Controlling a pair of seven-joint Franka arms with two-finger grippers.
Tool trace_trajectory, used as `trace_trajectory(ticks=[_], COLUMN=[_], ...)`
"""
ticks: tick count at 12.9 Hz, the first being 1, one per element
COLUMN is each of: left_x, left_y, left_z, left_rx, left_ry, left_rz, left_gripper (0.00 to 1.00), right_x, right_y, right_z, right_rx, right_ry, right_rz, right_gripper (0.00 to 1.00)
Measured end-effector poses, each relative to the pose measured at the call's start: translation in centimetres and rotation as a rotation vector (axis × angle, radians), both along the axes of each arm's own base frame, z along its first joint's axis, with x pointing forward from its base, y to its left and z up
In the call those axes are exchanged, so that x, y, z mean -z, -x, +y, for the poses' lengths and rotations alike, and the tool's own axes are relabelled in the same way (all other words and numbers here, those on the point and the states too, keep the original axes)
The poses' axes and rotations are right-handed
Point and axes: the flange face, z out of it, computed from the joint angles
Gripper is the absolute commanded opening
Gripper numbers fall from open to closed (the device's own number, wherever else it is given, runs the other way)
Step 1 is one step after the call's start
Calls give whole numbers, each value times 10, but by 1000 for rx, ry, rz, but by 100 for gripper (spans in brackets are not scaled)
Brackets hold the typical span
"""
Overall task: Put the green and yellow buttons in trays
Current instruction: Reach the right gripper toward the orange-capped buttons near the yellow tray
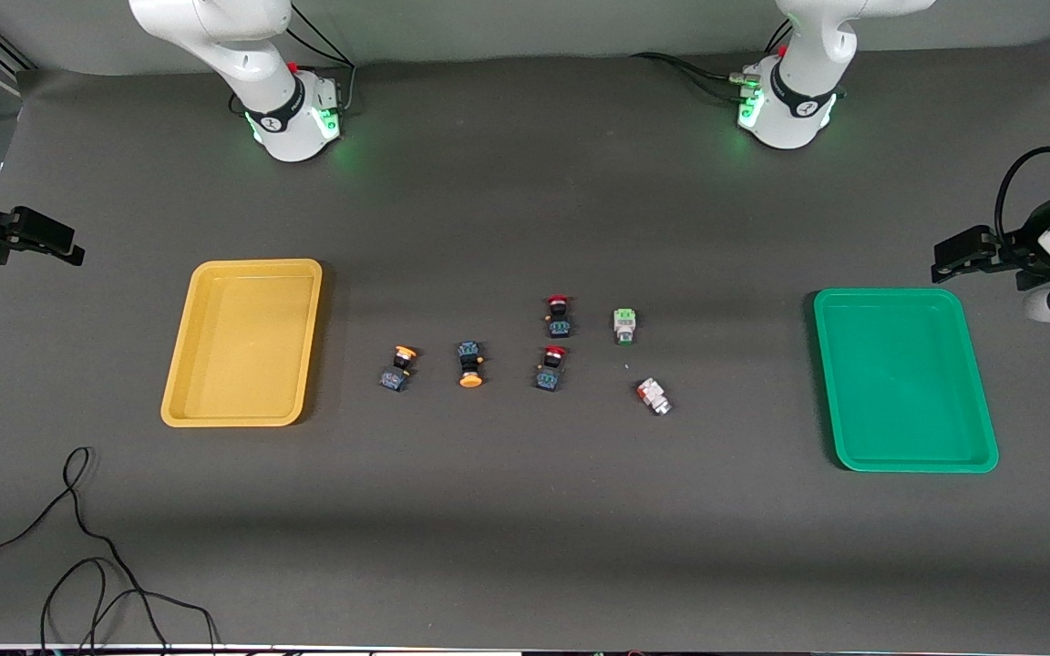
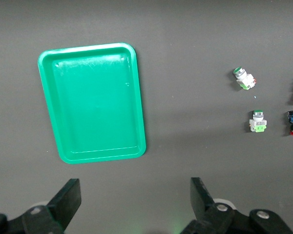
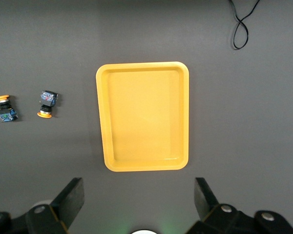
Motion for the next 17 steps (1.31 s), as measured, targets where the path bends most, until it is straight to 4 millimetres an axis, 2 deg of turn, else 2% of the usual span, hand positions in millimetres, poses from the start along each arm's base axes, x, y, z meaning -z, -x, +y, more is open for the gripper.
trace_trajectory(ticks=[10, 11, 12, 15, 16, 17], left_x=[0, 0, 0, 0, 0, 0], left_y=[0, 0, 0, 0, 0, 0], left_z=[0, 0, 0, 0, 0, 0], left_rx=[0, 0, 0, -1, -1, -1], left_ry=[0, 0, 0, 0, 0, 0], left_rz=[0, 0, 0, 1, 1, 1], left_gripper=[100, 100, 100, 97, 86, 56], right_x=[5, 5, 6, 14, 22, 32], right_y=[1, 0, -2, -8, -10, -13], right_z=[6, 16, 35, 114, 139, 165], right_rx=[-5, -17, -27, -28, -22, -12], right_ry=[-26, -26, -24, -16, -15, -14], right_rz=[18, 17, 10, -21, -29, -35], right_gripper=[100, 100, 100, 100, 100, 100])
